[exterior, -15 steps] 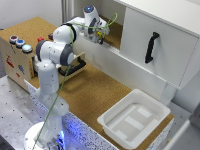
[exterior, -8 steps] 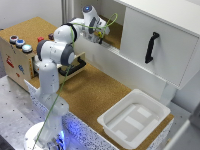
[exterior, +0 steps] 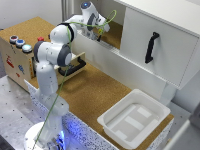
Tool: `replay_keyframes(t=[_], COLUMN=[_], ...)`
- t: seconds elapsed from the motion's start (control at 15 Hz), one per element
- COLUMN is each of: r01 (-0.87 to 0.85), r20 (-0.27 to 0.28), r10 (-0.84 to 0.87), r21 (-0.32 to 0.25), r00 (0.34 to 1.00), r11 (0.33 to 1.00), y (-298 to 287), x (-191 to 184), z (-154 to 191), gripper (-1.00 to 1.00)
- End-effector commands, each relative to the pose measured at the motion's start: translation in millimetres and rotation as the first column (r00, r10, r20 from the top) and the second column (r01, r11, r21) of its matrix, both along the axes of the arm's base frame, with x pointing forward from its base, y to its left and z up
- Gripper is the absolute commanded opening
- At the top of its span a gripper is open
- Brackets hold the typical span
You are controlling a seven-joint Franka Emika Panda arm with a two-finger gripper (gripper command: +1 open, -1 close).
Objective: Lift the yellow block
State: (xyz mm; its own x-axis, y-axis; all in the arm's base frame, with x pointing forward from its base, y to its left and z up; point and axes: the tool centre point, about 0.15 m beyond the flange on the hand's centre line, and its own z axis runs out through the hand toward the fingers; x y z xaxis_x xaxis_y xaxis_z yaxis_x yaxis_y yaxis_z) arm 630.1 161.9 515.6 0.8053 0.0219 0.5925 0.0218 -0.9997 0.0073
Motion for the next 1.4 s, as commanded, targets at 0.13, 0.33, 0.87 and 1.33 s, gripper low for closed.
replay_keyframes(t=[0.13,0.33,0.87,1.33], r01=[-0.21,-0.241,-0.151,-0.246], r20=[0.048,0.072,0.038,-0.015], r10=[0.206,0.237,0.15,0.246], r21=[0.085,0.055,0.01,-0.025], r00=[0.977,0.969,0.988,0.969], r11=[0.974,0.969,0.989,0.969], y=[-22,-25,-16,6], x=[-60,-85,-162,-209], z=[-17,-10,-5,-13], gripper=[-1.0,-1.0,-1.0,-1.0])
